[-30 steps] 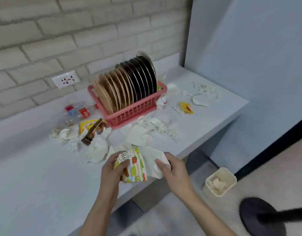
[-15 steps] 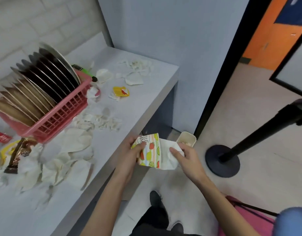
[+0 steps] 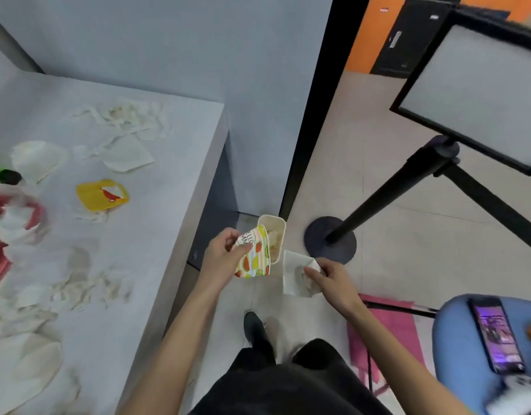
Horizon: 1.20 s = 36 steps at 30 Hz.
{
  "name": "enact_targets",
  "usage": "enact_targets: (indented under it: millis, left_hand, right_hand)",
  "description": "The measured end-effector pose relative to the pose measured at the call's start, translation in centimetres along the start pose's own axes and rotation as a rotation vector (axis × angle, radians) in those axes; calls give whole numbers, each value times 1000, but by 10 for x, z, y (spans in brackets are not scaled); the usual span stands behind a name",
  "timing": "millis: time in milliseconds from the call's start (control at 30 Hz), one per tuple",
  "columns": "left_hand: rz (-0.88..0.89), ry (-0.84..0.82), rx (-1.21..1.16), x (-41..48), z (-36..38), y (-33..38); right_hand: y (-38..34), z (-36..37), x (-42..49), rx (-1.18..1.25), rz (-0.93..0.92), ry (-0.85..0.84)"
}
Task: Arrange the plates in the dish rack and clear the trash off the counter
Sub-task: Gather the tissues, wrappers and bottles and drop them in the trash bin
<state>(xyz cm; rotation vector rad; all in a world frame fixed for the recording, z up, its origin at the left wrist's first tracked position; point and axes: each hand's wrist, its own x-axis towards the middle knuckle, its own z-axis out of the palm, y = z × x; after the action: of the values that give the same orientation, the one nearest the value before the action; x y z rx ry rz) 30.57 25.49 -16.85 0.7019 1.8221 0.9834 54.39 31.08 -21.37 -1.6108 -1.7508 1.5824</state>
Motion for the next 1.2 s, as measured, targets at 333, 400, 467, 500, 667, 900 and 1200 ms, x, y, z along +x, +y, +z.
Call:
enact_targets:
  millis: [333,400,467,500,667,900,1200]
  left_hand:
    - [-83,-29,116,41,6,-18]
    - [-90,2,106,48,9,-26]
    - [-89,33,89,60,16,-39]
    - [-88,40,78,69,22,-46]
    - [-85,85,44,125,55,-103]
    - [-27,139,67,237,125,-232]
    - [120,198,-162,407,186,-415]
  right_hand:
    - [-4,2,46,-71,33,-48]
    - [1,3,62,-52,44,-73]
    - [15,5,85,-24,52,-71]
    - [25,7,99,-15,53,-63]
    - [89,25,172,-14,18,-34]
    - [215,57,282,14,-54,61]
    - [379,141,438,225,-160,179]
